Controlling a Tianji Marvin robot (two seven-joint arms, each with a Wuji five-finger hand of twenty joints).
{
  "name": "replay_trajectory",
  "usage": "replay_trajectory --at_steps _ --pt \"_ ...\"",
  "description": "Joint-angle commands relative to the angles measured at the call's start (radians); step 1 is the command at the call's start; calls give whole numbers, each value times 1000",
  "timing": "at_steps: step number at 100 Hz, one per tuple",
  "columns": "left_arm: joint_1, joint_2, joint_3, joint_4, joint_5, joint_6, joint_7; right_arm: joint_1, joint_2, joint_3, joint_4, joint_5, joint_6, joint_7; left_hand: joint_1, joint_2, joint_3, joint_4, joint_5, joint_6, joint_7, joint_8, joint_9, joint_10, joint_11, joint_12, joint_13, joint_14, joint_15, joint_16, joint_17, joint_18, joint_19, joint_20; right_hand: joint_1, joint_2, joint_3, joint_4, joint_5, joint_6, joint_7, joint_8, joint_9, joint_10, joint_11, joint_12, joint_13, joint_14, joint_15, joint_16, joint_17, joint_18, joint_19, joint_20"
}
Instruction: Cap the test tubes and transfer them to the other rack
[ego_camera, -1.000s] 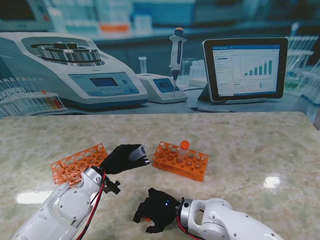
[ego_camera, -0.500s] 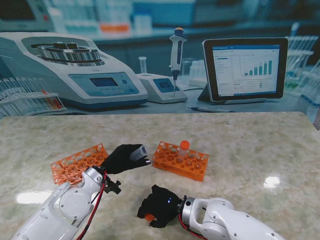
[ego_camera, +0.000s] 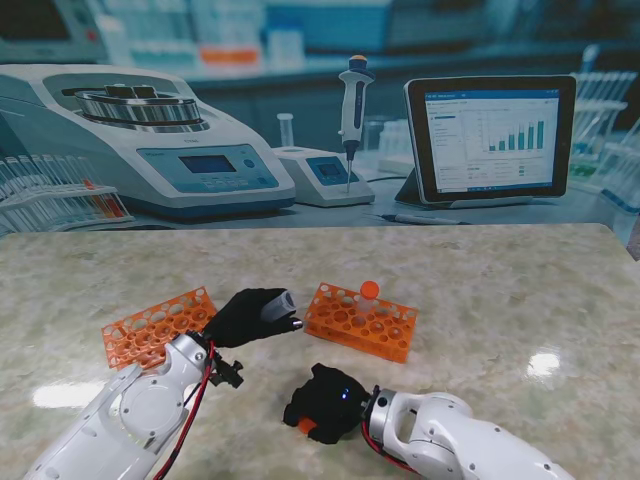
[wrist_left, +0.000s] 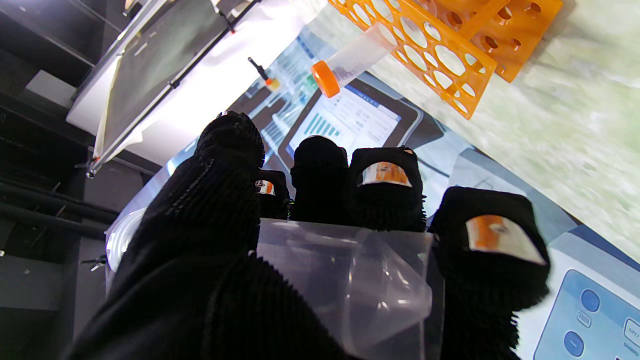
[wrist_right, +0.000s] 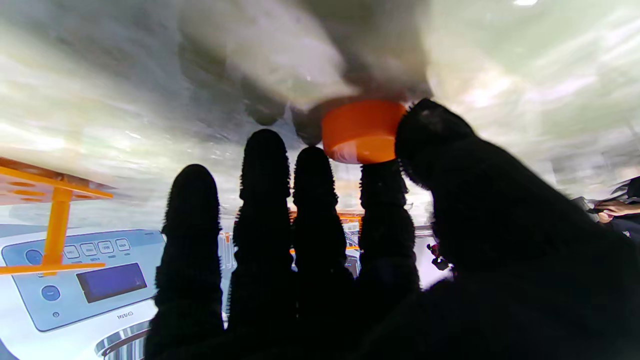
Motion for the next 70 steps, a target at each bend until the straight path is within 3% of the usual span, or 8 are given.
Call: replay_trajectory --at_steps 1,14,35,38,70 --pt "0 -1 2 -1 0 5 -2 -3 1 -5 13 0 4 3 15 35 -9 -2 20 -56 93 65 -5 -44 15 17 14 -28 34 -12 53 -58 162 -30 32 -52 41 -34 18 -15 33 -15 39 -9 35 28 41 -4 51 30 23 -22 33 10" --pt "0 0 3 0 0 5 -3 -1 1 -8 17 3 4 2 14 35 -10 -2 20 -56 93 65 -5 -44 15 17 14 -27 34 -12 53 -58 162 -30 48 -61 55 -43 16 -24 73 -50 63 -10 31 108 64 -5 60 41 55 -29 44 -14" --pt "0 -1 3 0 1 5 -2 10 -1 -23 30 11 2 -5 15 35 -10 -2 19 -56 92 65 -5 -44 15 16 14 -27 34 -12 53 -58 163 -31 81 -77 66 -60 24 -36 104 -58 100 -17 46 138 100 -6 78 51 95 -36 51 -21" --pt "0 0 3 0 2 5 -2 12 -1 -26 33 13 2 -6 15 35 -11 -2 19 -56 92 65 -5 -44 15 16 14 -27 34 -12 53 -58 163 -31 86 -79 78 -71 17 -39 143 -93 109 -13 29 158 103 -6 79 60 99 -36 55 -29" --pt "-1 -1 3 1 2 6 -1 33 -4 -51 56 27 -1 -11 15 35 -11 -2 19 -56 92 65 -6 -45 14 16 13 -27 33 -13 53 -58 163 -31 140 -99 108 -79 33 -65 226 -131 170 -20 33 186 148 7 102 157 145 -47 67 -36"
